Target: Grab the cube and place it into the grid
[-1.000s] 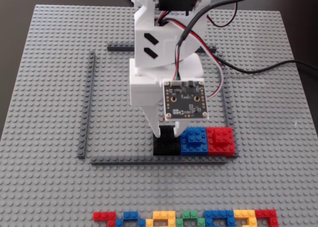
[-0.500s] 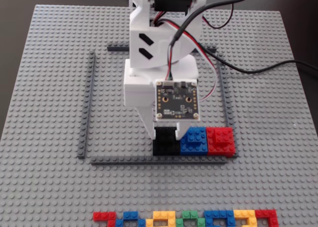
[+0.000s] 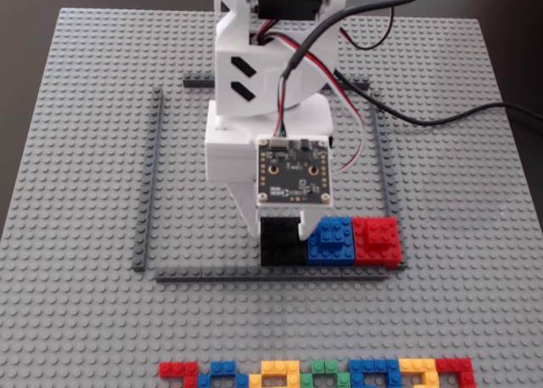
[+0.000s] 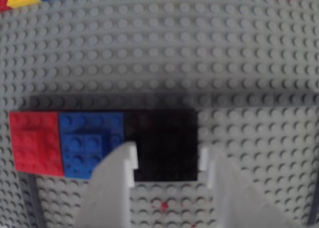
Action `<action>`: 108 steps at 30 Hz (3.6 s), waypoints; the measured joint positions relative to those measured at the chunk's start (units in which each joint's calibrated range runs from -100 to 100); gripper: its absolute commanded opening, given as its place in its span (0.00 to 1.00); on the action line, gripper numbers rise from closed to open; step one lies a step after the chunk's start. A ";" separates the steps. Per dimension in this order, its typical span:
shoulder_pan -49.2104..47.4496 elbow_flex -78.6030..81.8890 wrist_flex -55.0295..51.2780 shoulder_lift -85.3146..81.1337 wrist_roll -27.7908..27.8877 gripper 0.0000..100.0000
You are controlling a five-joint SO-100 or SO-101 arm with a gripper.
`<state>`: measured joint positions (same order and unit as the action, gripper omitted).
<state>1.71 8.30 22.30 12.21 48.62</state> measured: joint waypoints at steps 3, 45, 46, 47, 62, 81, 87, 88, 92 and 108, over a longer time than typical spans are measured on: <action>0.07 0.00 0.00 0.00 0.00 0.17; -2.84 15.62 -8.30 -56.06 -3.76 0.00; -3.28 18.09 -8.30 -59.29 -4.05 0.00; -3.57 20.74 -8.11 -62.34 -4.20 0.00; -1.90 54.81 -3.86 -95.67 -4.15 0.00; -3.28 78.02 0.34 -110.09 -1.86 0.00; -3.35 83.67 2.00 -110.09 -1.90 0.00; -3.35 84.64 2.20 -110.09 -1.95 0.00; -3.35 87.56 2.49 -110.09 -2.05 0.00; -5.40 91.09 -1.86 -110.09 -3.66 0.00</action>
<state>-3.68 99.38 20.44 -97.88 44.96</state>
